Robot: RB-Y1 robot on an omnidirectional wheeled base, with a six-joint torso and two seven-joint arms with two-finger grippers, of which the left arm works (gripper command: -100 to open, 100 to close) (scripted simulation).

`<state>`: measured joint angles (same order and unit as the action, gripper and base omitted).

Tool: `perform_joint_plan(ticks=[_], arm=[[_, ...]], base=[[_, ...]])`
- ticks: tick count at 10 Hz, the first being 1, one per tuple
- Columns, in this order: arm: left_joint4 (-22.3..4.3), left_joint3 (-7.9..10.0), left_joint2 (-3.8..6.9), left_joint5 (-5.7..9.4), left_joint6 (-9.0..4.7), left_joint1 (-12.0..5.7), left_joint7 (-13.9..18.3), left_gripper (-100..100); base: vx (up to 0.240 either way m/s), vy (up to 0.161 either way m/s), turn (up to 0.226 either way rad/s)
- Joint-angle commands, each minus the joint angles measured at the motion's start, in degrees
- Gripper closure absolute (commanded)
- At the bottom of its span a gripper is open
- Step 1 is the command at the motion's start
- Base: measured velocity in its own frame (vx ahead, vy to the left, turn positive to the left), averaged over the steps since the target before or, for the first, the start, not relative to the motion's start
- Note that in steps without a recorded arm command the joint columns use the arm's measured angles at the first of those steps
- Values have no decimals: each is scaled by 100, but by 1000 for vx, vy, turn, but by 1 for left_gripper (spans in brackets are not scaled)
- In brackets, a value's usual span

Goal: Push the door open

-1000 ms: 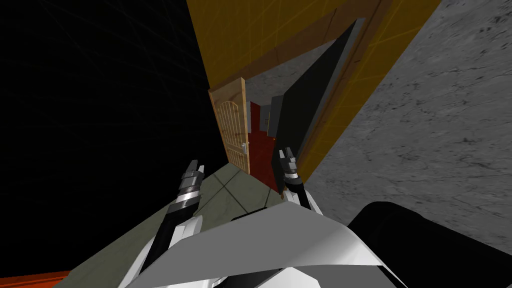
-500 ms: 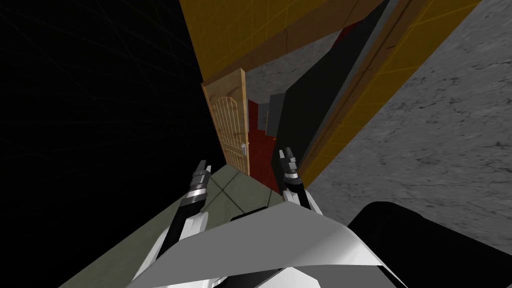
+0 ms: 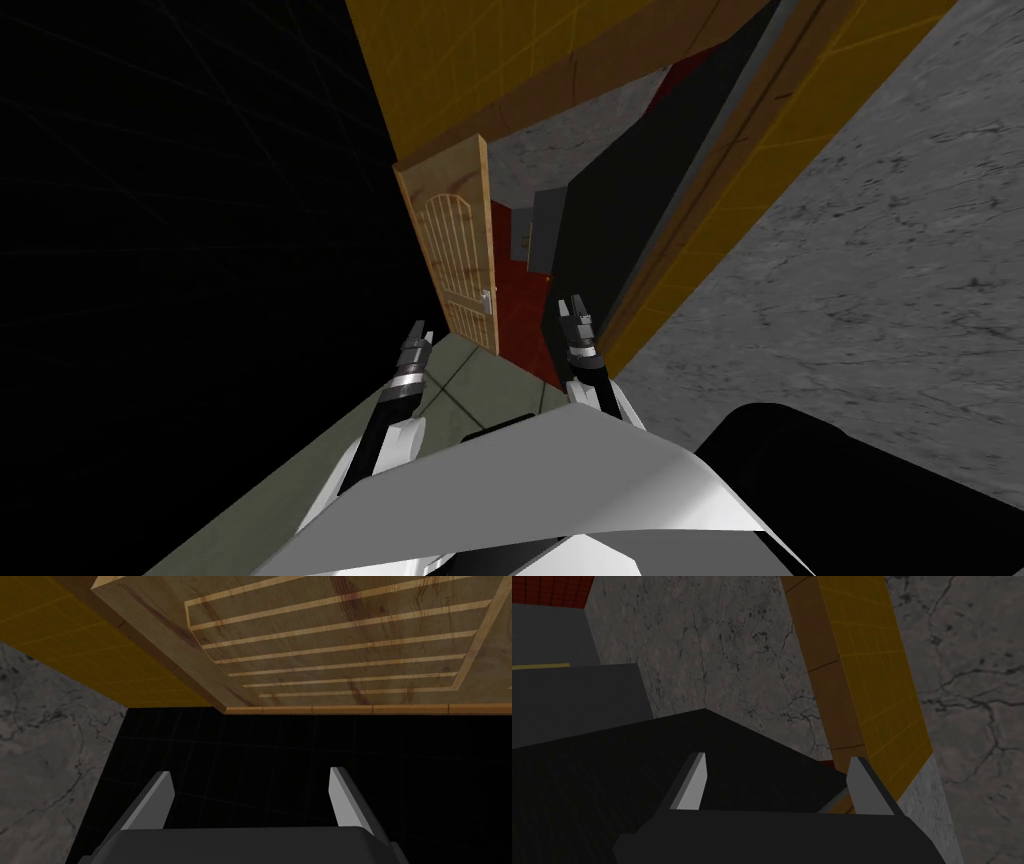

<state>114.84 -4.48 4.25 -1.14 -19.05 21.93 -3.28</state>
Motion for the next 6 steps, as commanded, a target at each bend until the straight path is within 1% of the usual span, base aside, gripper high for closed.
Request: perform_joint_plan(ticks=[1,6], arm=[[-184,-91,22,8,-20,-70,41,-100],[-743,-345,93,44,28,-389,172,-100]], base=[[87,73,-107],[94,73,-94]])
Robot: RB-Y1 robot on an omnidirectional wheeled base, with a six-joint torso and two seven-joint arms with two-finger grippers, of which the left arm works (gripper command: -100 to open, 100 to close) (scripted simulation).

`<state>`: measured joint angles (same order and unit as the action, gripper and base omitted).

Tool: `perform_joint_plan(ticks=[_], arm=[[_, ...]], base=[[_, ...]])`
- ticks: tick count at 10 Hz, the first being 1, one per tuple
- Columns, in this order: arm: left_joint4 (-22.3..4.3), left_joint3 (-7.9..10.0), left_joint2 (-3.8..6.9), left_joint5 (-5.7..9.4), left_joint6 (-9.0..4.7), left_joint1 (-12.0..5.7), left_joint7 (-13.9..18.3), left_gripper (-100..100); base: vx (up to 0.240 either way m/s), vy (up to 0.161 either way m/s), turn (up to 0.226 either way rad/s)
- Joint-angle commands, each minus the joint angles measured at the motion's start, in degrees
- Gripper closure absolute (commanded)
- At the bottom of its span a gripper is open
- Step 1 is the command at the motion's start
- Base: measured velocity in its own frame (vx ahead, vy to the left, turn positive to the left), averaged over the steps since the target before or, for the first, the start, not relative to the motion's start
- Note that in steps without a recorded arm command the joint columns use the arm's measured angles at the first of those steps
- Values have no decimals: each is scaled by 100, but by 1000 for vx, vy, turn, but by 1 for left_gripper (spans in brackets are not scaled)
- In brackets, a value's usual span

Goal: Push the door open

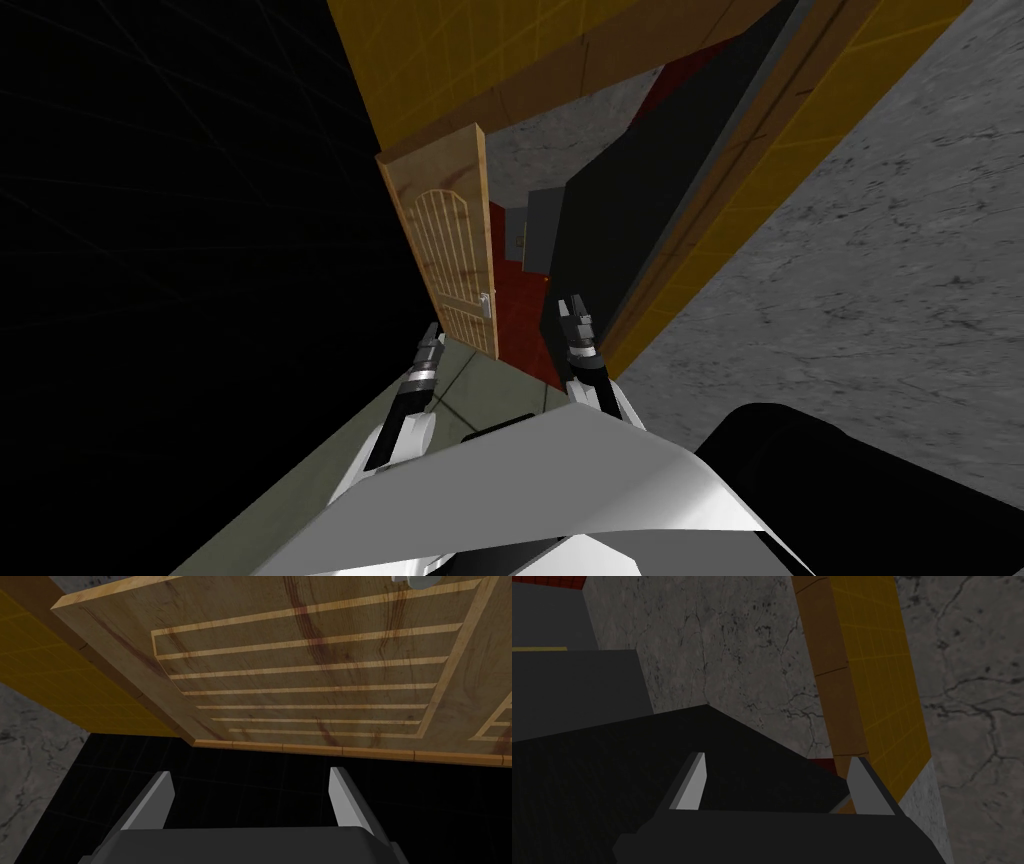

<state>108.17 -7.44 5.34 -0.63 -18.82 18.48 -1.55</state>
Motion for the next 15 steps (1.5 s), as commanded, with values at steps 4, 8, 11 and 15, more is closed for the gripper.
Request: perform_joint_plan(ticks=[4,8,11,15], arm=[[-544,-261,35,23,45,-311,108,-100],[-1126,-524,88,61,94,-643,243,-100],[-1466,-679,116,83,123,-837,323,-100],[-1987,-915,153,117,167,-1134,445,-100]], base=[[76,83,-106],[96,100,-119],[98,100,-104],[78,111,-119]])
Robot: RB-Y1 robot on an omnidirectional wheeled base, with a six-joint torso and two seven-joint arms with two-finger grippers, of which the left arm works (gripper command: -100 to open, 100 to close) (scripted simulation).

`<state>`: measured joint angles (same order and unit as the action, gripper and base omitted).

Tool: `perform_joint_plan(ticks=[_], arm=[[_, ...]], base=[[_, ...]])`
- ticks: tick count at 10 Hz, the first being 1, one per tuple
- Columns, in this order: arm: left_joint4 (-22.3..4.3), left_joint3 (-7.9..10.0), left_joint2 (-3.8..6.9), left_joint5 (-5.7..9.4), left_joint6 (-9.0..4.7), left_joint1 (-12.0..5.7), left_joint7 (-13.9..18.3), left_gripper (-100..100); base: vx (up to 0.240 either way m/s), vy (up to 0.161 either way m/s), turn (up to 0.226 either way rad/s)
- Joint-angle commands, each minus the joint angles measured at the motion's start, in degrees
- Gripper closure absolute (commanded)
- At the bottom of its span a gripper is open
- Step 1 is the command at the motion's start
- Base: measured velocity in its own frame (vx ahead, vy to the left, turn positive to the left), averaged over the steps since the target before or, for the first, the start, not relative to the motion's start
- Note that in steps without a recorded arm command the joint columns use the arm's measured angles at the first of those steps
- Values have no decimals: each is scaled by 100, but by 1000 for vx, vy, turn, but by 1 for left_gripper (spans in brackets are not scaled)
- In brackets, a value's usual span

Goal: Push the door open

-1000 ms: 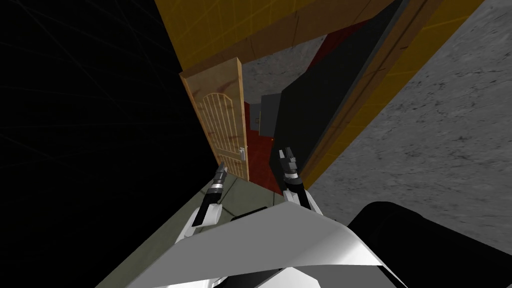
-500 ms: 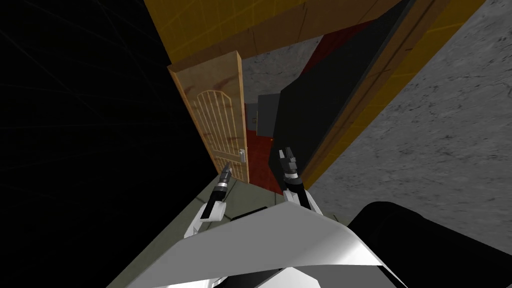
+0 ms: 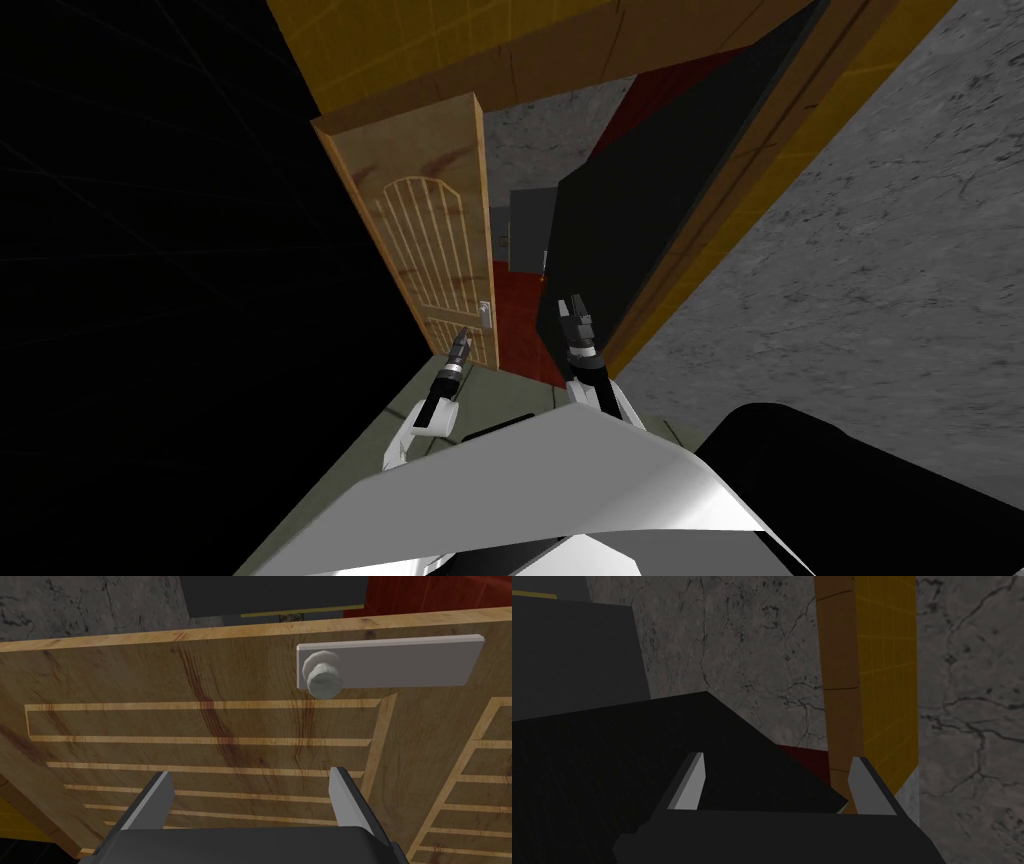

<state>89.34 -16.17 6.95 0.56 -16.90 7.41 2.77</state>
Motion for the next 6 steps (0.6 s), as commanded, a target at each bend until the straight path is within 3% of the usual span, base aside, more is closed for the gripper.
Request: perform_joint_plan(ticks=[1,6], arm=[[-200,-86,-1,5,-18,-81,36,-100],[-912,-409,41,51,43,-488,202,-100]], base=[[84,108,-81],[119,131,-122]])
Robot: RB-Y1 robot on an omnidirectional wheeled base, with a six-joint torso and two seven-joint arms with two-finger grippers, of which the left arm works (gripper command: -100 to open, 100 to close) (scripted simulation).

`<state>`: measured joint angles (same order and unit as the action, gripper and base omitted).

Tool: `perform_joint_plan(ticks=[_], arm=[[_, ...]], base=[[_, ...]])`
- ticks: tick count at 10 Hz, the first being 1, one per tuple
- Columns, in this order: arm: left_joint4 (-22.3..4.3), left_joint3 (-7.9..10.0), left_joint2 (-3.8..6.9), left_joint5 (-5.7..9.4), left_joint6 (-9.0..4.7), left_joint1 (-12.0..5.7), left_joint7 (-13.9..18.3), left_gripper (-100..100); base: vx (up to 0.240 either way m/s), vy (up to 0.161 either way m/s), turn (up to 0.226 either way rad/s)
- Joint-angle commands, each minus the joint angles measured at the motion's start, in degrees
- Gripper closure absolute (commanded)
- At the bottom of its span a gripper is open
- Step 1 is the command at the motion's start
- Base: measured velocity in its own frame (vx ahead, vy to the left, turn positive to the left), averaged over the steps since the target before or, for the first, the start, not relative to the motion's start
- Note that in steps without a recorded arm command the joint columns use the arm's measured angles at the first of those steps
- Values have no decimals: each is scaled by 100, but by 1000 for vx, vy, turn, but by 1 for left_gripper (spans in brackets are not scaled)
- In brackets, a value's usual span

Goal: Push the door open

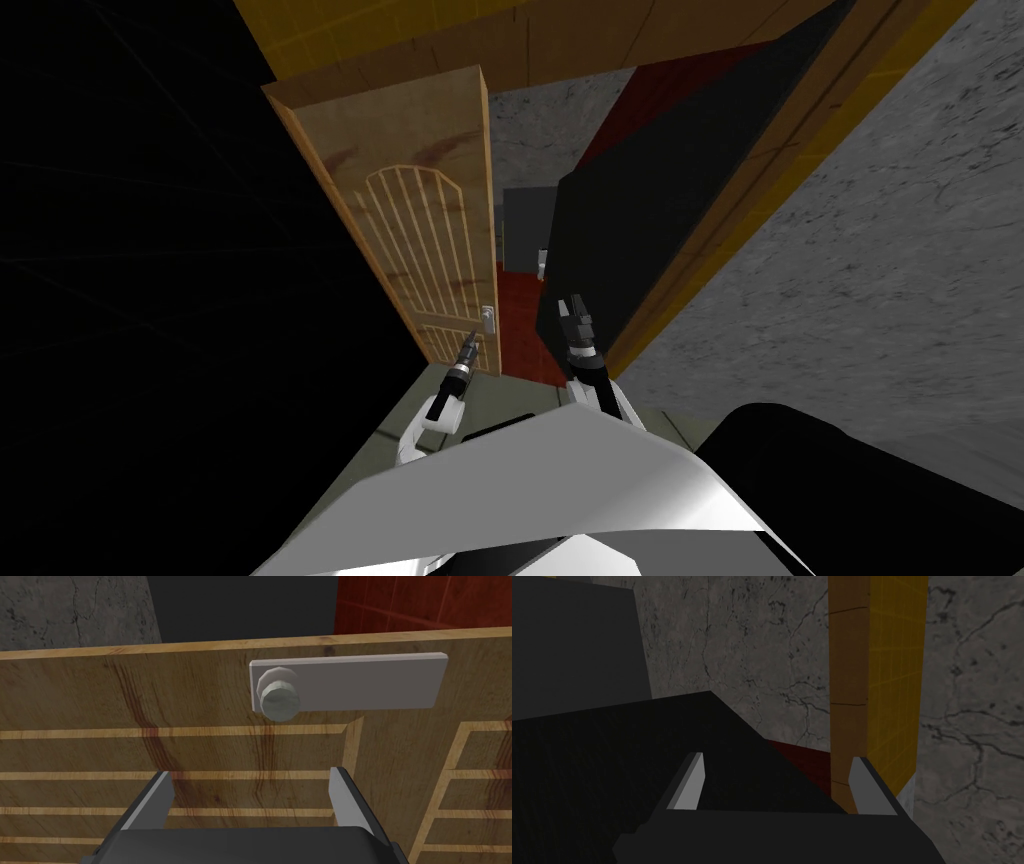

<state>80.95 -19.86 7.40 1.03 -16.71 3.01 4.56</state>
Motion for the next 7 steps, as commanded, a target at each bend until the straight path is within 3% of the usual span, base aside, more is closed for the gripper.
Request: perform_joint_plan(ticks=[1,3,4,7], arm=[[-174,-86,2,10,33,-105,46,-100],[-319,-152,9,19,45,-188,80,-100],[-231,-135,-3,11,73,-144,59,-100],[-355,-82,-50,15,42,-213,50,-100]], base=[[117,129,-109],[127,109,-64],[46,41,-13],[143,-41,-26]])
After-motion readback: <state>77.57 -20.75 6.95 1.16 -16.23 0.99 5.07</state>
